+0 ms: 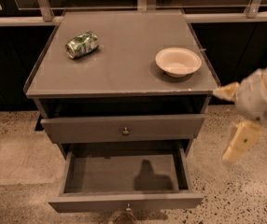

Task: Close middle drawer

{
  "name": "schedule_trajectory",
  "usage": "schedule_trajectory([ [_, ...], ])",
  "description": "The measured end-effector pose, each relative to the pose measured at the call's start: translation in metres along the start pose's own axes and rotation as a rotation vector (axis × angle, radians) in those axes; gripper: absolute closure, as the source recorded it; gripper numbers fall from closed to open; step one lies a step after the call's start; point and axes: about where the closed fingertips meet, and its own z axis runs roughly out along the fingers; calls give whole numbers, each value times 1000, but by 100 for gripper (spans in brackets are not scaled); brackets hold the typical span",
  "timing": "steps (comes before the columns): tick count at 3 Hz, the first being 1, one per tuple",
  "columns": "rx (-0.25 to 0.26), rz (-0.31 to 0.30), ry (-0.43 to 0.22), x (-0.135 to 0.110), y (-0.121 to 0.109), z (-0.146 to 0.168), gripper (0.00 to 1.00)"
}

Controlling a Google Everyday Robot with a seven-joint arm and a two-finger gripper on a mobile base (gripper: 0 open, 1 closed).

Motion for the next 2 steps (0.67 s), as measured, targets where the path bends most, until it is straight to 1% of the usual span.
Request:
schedule_trajectory([
  [1,-102,59,-216,25,39,98,0],
  [2,-169,173,-362,49,80,193,0],
])
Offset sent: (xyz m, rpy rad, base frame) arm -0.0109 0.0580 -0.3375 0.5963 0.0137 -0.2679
